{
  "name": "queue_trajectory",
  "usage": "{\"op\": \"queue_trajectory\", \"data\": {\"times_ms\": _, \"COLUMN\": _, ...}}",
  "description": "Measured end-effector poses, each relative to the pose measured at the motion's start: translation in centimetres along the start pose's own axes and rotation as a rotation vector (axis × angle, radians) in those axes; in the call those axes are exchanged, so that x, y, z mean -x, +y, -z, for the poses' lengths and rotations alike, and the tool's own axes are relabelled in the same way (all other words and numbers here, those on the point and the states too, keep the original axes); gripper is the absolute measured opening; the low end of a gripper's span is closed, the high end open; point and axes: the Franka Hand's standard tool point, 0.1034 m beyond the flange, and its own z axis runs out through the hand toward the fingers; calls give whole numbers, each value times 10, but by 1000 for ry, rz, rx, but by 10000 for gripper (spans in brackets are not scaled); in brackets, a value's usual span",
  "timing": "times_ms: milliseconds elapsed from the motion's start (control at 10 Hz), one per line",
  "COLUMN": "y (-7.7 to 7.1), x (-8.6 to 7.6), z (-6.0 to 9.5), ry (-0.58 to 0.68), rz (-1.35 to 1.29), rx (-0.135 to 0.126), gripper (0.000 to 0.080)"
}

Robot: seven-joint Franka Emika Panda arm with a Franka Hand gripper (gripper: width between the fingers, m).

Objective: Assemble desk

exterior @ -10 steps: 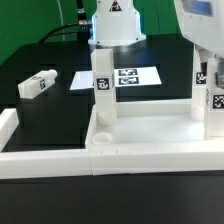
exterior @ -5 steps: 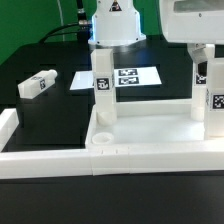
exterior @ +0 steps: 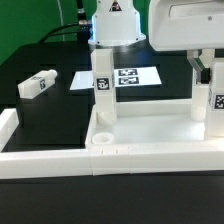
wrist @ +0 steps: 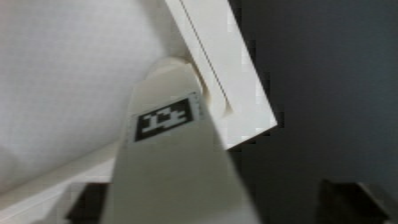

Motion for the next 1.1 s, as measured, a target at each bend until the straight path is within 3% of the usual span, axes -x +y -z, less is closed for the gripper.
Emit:
{"op": "queue_trajectory", "data": {"times_ms": 100, "y": 0, "x": 0, "z": 0, "ry": 0, "rz": -5, "rx": 0, "gripper": 386}}
{"op": "queue_trajectory", "data": {"times_ms": 200, "y": 5, "x": -1, "z": -1, "ry": -3, "rz": -85, "rx": 10, "gripper": 316}}
{"op": "queue_trajectory", "data": {"times_ms": 400, "y": 8, "x": -2, "z": -1, "ry": -1, "rz": -216, "rx": 12, "gripper": 313}}
{"op": "queue_trajectory", "data": {"times_ms": 500, "y": 11, "x": -4, "z": -1, "ry": 3, "rz": -400, "rx": 15, "gripper": 311}}
{"op": "queue_trajectory", "data": {"times_ms": 700, "y": 25, "x": -7, "z": -2, "ry": -1, "rz": -691, "rx": -33, "gripper": 311}}
{"op": "queue_trajectory", "data": {"times_ms": 900, "y": 29, "x": -6, "z": -2, "ry": -62, "rz": -955, "rx": -81, "gripper": 310}}
{"op": "queue_trajectory", "data": {"times_ms": 1100, "y": 30, "x": -5, "z": -2, "ry": -96, "rz": -1106, "rx": -100, "gripper": 310}}
